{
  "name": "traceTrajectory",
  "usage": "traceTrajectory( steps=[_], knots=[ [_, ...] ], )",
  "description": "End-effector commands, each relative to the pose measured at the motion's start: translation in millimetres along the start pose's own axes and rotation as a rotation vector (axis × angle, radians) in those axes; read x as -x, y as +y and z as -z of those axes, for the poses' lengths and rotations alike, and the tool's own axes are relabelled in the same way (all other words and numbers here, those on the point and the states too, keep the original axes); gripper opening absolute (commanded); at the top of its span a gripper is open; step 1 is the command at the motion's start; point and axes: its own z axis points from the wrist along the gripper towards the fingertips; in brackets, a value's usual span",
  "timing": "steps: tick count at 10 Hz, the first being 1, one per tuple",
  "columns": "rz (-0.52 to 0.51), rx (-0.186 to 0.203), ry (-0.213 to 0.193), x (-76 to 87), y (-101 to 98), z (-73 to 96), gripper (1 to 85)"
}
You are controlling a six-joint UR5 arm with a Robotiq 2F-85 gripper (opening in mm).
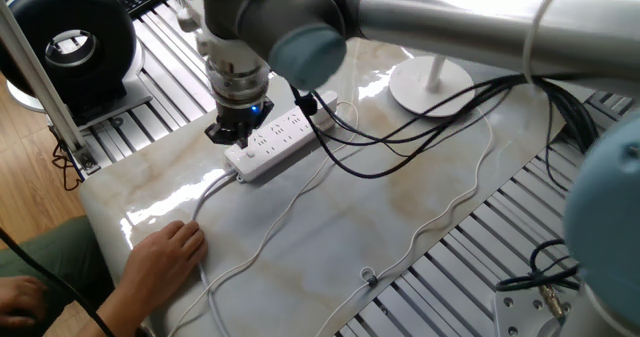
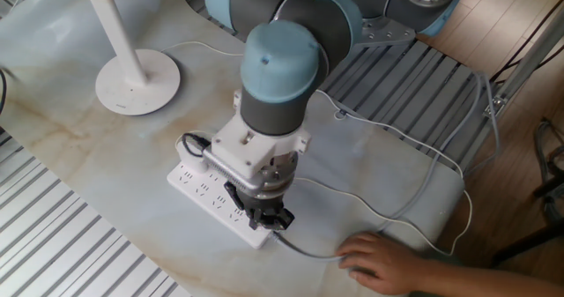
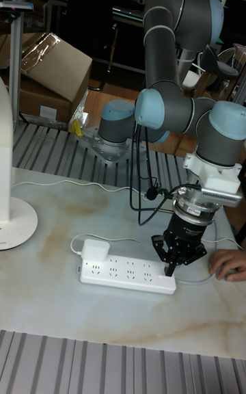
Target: Plug in the power cord of the desk lamp, turn on the socket, and light up the desk lamp
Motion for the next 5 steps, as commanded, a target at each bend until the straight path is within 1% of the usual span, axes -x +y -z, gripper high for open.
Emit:
traceTrajectory(
  steps=[1,2,3,4,5],
  knots=[
    [0.004,0.082,0.096,-11.9,20.8,-0.6,47.0],
    [0.012,0.104,0.13,-20.4,26.6,0.8,53.7],
    [0.032,0.111,0.145,-23.9,27.3,2.4,63.0],
    [0.053,0.108,0.142,-22.3,26.4,5.0,71.0],
    [0.051,0.106,0.145,-22.2,27.2,6.9,72.7]
  ],
)
